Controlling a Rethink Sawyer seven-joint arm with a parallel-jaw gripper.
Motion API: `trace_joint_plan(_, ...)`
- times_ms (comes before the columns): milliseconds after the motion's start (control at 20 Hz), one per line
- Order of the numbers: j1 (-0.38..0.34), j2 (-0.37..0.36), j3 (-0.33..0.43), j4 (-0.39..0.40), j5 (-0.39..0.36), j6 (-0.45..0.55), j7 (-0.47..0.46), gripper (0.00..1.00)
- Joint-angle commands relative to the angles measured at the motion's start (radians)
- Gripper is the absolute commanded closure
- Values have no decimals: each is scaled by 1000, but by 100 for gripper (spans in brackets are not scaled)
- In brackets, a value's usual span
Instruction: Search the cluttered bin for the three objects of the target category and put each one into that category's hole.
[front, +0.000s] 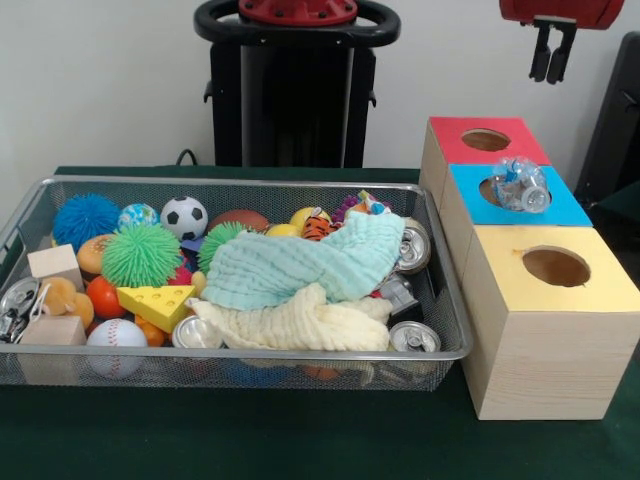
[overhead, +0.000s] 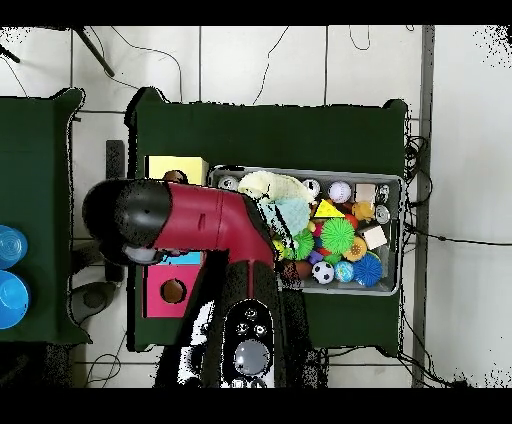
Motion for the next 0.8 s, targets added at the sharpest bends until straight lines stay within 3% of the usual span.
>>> trace_joint_plan(50,-2,97,-33,-152,-92,121,235,100)
trace_joint_plan(500,-6,130,-46,-118,-77,53,230,100)
trace_joint_plan(800,-11,195,-28,-74,-49,-80,217,100)
